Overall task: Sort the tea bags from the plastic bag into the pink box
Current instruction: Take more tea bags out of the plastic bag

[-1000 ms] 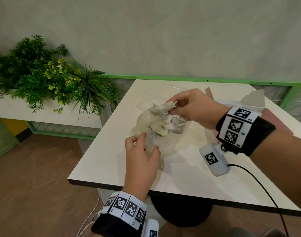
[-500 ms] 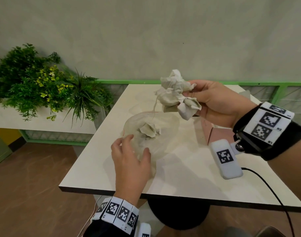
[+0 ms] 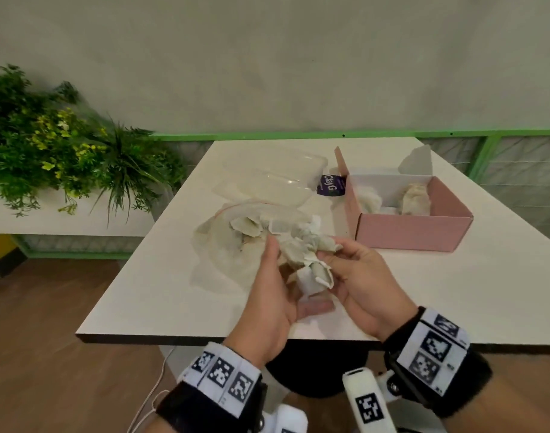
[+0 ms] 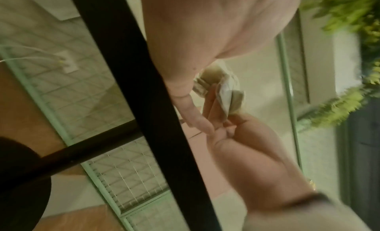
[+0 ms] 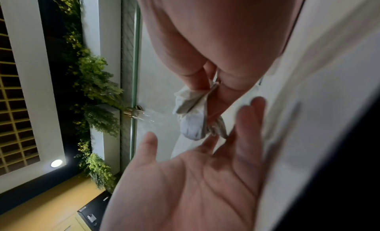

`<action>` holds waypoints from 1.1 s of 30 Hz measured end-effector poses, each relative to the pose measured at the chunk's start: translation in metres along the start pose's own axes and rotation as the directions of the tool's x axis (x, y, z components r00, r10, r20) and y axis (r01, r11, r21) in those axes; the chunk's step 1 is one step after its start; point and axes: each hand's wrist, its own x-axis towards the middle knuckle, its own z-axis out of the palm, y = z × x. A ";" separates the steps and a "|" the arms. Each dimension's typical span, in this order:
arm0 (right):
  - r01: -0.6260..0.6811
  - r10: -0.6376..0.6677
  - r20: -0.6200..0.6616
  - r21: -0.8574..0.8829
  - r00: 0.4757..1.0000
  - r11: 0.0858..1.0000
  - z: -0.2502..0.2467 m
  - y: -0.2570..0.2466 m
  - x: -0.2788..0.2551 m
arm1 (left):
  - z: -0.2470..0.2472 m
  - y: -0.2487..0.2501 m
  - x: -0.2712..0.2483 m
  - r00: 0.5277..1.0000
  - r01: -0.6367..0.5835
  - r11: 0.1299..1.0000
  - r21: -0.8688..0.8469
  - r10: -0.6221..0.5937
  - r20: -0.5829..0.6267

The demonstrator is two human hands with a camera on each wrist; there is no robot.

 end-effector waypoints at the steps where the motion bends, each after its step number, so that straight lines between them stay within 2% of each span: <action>1: -0.012 0.012 -0.005 -0.009 1.000 1.000 -0.002 0.006 0.001 | -0.003 0.003 0.005 1.000 0.010 0.997 -0.071 -0.009 0.013; 4: -0.034 0.035 0.011 -0.041 0.999 0.999 -0.006 0.014 0.006 | -0.011 0.011 0.016 1.000 0.012 0.992 -0.128 -0.012 0.002; 7: 0.018 -0.020 -0.007 -0.224 1.000 0.974 -0.008 0.015 0.013 | -0.013 0.008 0.027 0.998 -0.055 0.997 0.045 0.055 0.003; 10: 0.137 -0.159 -0.015 -0.434 0.987 0.891 -0.007 0.019 0.020 | -0.013 0.002 0.034 0.986 -0.167 0.944 0.284 0.164 0.036; 14: 0.189 -0.236 -0.037 -0.489 0.971 0.852 -0.006 0.024 0.024 | -0.016 -0.004 0.043 0.968 -0.246 0.879 0.409 0.247 0.052; 21: 0.143 -0.213 -0.097 -0.473 0.972 0.870 -0.007 0.024 0.020 | -0.019 -0.004 0.041 0.959 -0.260 0.878 0.402 0.283 0.002; 25: 0.072 -0.124 -0.117 -0.377 0.985 0.923 -0.008 0.019 0.018 | -0.022 -0.004 0.041 0.949 -0.272 0.887 0.372 0.312 -0.049; 27: 0.059 -0.091 -0.080 -0.333 0.993 0.941 -0.011 0.017 0.015 | -0.024 -0.003 0.041 0.949 -0.270 0.906 0.327 0.309 -0.071; 33: 0.165 -0.166 0.036 -0.438 0.985 0.884 -0.012 0.022 0.013 | -0.021 -0.001 0.038 0.950 -0.275 0.928 0.251 0.302 -0.074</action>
